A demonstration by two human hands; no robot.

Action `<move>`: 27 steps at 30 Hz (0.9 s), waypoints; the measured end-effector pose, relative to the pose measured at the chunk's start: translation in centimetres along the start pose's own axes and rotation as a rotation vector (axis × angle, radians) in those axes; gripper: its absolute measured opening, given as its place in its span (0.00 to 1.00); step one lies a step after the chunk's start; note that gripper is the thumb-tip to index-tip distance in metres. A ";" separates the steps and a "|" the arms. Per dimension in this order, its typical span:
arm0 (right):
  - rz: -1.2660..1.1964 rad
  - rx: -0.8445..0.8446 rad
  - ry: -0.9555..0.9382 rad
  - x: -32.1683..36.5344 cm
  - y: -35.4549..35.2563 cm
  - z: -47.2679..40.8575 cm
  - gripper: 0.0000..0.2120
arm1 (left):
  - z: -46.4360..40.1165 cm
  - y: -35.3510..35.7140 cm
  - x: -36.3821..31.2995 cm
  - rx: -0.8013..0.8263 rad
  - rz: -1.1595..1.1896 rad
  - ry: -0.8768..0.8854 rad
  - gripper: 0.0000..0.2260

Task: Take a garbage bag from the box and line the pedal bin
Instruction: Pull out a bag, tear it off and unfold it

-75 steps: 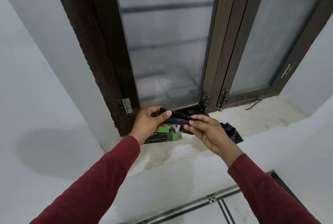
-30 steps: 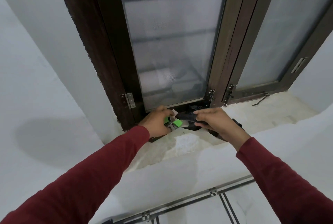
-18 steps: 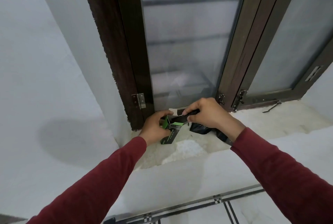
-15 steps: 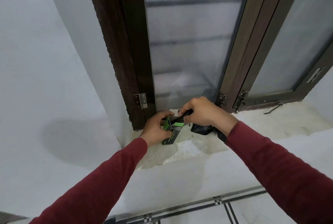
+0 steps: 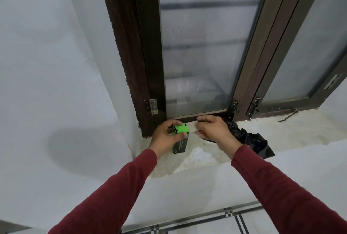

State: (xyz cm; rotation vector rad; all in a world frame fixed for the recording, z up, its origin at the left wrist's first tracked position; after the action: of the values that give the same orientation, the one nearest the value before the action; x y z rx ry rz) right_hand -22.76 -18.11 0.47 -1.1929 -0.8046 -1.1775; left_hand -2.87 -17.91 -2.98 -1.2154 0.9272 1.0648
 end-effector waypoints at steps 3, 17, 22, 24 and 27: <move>-0.092 -0.048 -0.054 -0.1 0.4 -0.1 0.08 | -0.1 0.0 0.3 -0.036 0.030 -0.039 0.08; 0.226 0.333 -0.027 3.7 3.9 -1.8 0.10 | 0.7 0.0 0.7 0.011 0.011 0.060 0.21; 0.505 0.387 -0.030 5.7 4.9 -2.7 0.11 | 0.5 -0.1 1.0 0.016 0.018 0.024 0.23; 0.640 0.369 -0.080 6.1 5.3 -2.8 0.12 | 0.4 0.0 1.0 0.025 0.016 0.012 0.23; 0.829 0.274 -0.194 6.4 5.9 -2.9 0.12 | 0.3 0.0 1.0 0.026 0.024 0.005 0.23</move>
State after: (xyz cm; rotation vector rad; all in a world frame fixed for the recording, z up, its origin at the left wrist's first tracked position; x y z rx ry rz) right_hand -15.78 -22.77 4.22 -1.2345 -0.4969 -0.2672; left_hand -2.63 -17.51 -3.94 -1.1880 0.9590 1.0661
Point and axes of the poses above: each hand's wrist, its own z-axis away from the middle knuckle, its own y-axis out of the palm, x = y × z, the point moved 6 cm from there along -z, towards the middle knuckle, and after that the axes turned 5 degrees about -y, right-handed, at the moved point
